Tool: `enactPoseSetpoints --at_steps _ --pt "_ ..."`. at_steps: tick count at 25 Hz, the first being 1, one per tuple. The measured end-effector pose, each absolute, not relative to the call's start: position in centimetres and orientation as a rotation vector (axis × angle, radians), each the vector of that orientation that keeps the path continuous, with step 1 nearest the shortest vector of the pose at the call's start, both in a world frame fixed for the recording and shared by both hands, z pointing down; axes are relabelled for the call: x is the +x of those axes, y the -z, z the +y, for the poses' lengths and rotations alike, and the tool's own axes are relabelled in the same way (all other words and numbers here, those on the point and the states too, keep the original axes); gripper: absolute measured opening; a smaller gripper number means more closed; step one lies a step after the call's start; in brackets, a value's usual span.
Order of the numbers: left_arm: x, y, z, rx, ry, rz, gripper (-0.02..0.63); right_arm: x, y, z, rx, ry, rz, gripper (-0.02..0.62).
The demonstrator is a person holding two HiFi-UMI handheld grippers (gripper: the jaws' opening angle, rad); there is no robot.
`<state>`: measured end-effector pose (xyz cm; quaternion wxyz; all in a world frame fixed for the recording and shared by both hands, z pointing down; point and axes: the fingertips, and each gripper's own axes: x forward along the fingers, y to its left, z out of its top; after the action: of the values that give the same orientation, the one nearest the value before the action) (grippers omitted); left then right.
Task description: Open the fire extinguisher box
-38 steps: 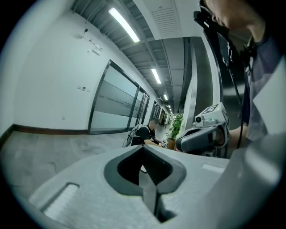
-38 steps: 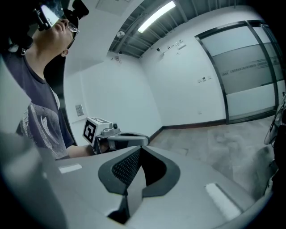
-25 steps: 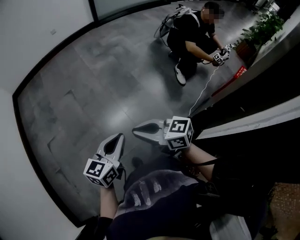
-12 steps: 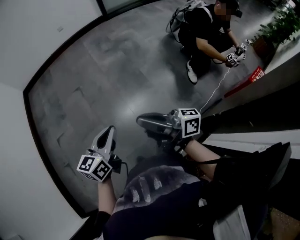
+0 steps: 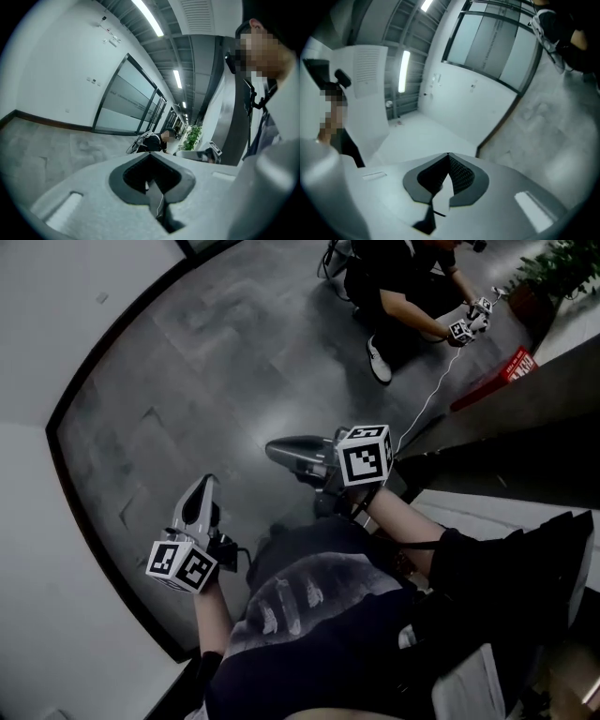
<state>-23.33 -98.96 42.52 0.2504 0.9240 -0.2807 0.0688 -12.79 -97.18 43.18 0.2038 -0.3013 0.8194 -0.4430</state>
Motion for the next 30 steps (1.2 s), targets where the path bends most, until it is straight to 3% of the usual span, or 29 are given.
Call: enactPoseSetpoints --at_steps 12,23,30 --pt "-25.1 -46.0 -103.6 2.441 -0.221 -0.782 0.002 -12.5 -46.7 -101.5 -0.852 1.397 2.053 0.002" --pt "-24.9 -45.7 -114.2 2.64 -0.387 -0.745 0.002 -15.5 -44.0 -109.7 -1.079 1.207 2.262 0.002" --pt "-24.2 -43.3 -113.2 2.824 -0.362 -0.69 0.002 -16.1 -42.4 -109.9 -0.999 1.094 2.232 0.002"
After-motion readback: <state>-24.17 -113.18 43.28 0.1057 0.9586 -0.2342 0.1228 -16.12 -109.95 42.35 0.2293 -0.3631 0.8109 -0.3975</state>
